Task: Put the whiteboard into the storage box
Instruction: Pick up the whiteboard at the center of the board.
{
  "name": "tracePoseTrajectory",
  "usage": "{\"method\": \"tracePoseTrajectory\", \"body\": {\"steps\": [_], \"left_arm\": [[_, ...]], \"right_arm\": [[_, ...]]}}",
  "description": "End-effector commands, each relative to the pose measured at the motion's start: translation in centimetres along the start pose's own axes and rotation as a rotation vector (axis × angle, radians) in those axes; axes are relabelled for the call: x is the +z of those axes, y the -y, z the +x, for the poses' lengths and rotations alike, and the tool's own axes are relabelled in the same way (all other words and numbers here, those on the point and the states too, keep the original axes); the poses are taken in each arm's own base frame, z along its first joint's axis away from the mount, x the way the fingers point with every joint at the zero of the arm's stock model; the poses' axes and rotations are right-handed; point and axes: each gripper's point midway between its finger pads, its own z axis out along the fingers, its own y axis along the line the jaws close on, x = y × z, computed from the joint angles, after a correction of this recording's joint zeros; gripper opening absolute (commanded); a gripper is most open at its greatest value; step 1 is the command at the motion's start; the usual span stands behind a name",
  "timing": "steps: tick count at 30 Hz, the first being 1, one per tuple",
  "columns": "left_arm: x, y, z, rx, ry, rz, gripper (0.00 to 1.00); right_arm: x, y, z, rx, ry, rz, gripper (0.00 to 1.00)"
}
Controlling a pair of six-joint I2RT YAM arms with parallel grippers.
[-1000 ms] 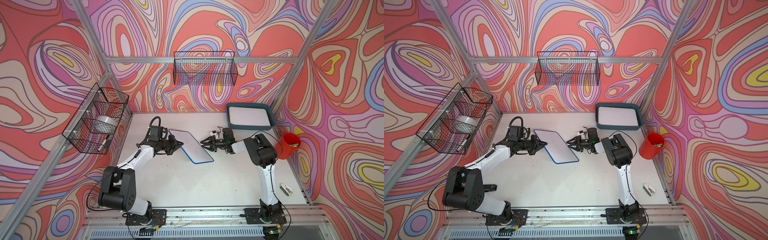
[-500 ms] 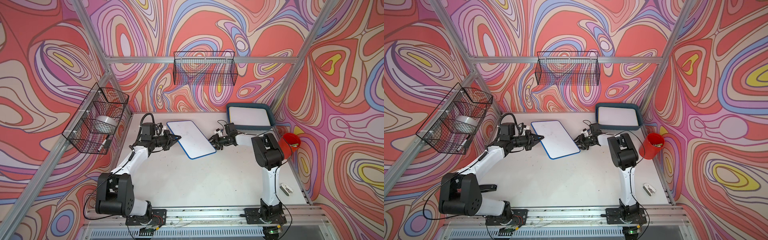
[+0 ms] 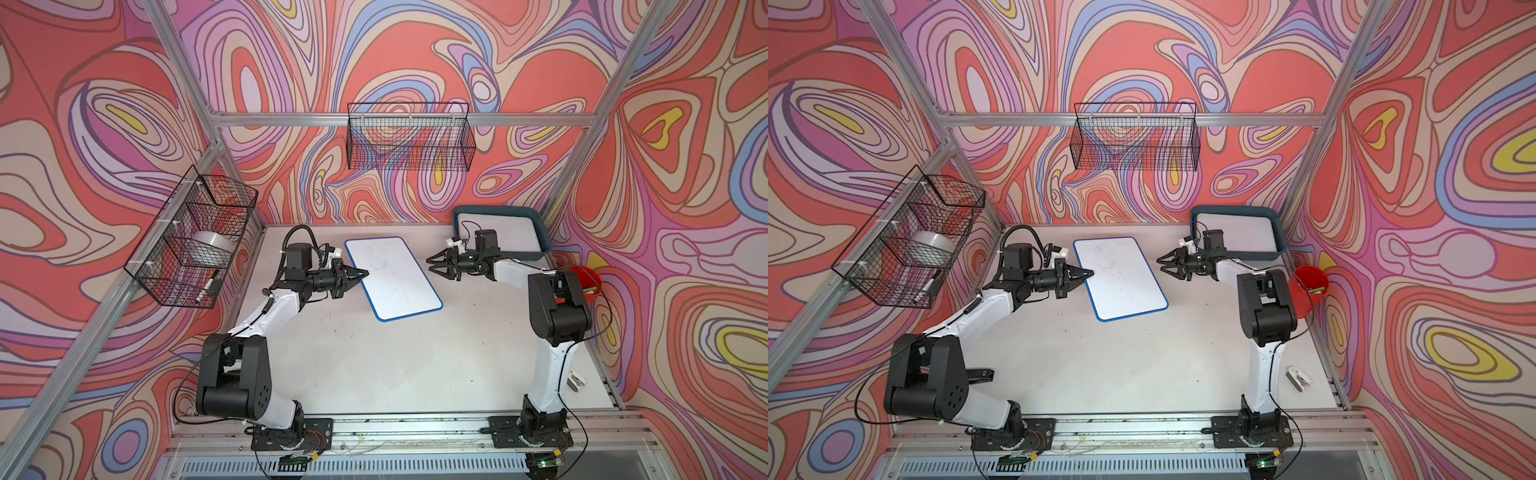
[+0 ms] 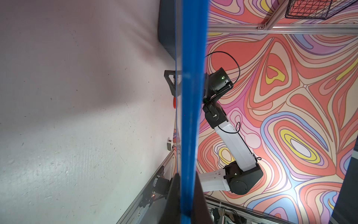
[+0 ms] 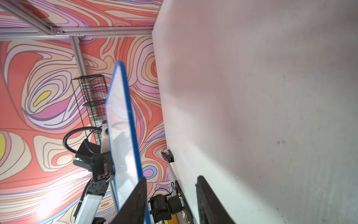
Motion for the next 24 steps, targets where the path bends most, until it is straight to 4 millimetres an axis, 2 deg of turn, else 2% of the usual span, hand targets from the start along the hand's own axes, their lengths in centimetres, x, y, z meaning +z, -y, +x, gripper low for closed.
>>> {"method": "tracePoseTrajectory", "body": {"steps": [1,4,12,24], "left_arm": [[-0.2,2.2,0.5,0.103,-0.052,0.084,0.00],[-0.2,2.3,0.4,0.108,-0.051,0.089,0.00],[-0.1,3.6,0.0,0.128,-0.067,0.124,0.00],[0.5,3.6,0.7,0.114,-0.123,0.137,0.00]], "right_arm": [[-0.1,-3.5,0.7,-0.055,-0.043,-0.092,0.44],[-0.3,-4.2,1.3,-0.066,-0.066,-0.121,0.44],[0.4,-3.5,3.0,-0.061,-0.113,-0.096,0.43],[1.1,-6.2,4.7,-0.103,-0.233,-0.171,0.24]]}}
